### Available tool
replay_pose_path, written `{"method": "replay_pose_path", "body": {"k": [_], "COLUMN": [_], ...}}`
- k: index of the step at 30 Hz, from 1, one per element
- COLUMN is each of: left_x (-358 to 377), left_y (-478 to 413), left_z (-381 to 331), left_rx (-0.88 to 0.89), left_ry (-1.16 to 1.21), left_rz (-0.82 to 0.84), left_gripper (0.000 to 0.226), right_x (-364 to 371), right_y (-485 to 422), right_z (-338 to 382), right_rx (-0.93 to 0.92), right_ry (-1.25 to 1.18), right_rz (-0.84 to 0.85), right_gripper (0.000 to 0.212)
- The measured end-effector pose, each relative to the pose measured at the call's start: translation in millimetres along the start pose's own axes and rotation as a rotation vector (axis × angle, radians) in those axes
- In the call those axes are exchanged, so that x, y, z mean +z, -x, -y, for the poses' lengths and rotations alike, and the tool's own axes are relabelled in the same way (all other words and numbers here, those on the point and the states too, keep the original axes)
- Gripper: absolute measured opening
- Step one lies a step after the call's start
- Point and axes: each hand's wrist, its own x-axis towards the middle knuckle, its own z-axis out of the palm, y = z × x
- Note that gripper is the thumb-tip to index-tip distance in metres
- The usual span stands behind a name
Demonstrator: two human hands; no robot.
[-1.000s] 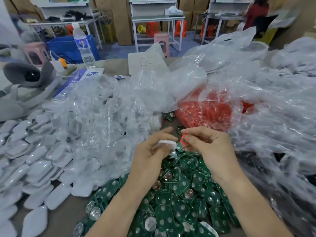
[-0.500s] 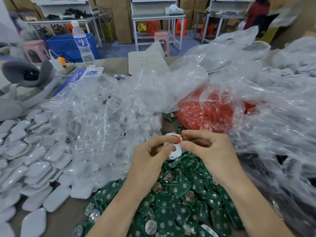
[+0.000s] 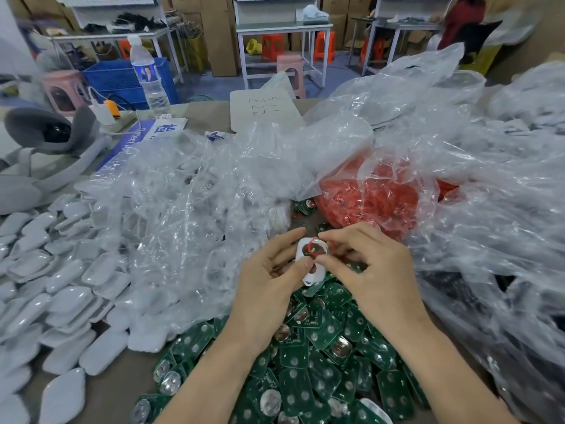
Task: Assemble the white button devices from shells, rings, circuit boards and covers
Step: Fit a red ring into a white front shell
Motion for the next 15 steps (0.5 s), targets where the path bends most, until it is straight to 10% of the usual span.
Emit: {"method": "replay_pose_path", "body": {"k": [15], "left_x": [0.7], "left_y": [-0.7], "left_z": [3.2], "left_rx": [-0.047], "left_ry": [0.091], "left_rz": [0.029], "left_gripper": [0.027], "right_x": [-2.0], "right_y": [-0.5], "right_z": [0.4], "right_rx": [0.069], "right_ry": [-0.175], "right_rz": [0.048], "right_gripper": [0.022]}}
